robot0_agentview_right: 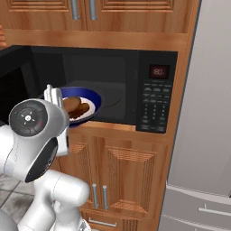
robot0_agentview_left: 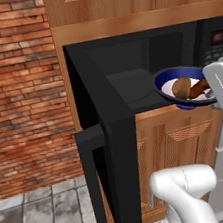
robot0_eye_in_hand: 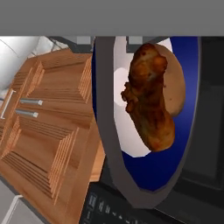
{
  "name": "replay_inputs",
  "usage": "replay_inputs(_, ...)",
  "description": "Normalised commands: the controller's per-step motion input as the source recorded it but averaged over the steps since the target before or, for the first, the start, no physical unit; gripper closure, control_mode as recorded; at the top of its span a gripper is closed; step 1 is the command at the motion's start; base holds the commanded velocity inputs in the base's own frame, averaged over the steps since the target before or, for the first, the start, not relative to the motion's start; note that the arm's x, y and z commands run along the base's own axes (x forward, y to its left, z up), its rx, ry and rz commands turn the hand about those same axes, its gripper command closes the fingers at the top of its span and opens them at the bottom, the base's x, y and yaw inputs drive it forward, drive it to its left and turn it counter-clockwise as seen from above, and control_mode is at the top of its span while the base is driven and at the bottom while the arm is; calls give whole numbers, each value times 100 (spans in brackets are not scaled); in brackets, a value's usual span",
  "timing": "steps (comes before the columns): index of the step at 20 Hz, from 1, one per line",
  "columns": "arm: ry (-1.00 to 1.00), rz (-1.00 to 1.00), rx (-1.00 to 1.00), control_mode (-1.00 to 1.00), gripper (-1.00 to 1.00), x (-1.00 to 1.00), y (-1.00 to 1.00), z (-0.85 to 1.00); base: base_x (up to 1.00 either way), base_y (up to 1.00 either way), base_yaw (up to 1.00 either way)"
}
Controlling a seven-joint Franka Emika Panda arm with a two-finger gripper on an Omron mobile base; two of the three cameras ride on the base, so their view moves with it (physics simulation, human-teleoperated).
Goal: The microwave is finished heating the chicken drumstick and potato. Take the bowl containing the food and place it on the dining counter.
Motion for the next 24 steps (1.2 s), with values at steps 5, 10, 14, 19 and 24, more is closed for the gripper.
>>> replay_inputs(5,-5,-15,0,-100,100,8,-2,0,0,0,0)
replay_inputs(10,0,0,0,-100,100,0,0,0,0,0,0)
replay_inputs(14,0,0,0,-100,100,0,0,0,0,0,0)
replay_inputs(19,0,0,0,-100,100,0,0,0,0,0,0)
replay_inputs(24,0,0,0,-100,100,0,0,0,0,0,0)
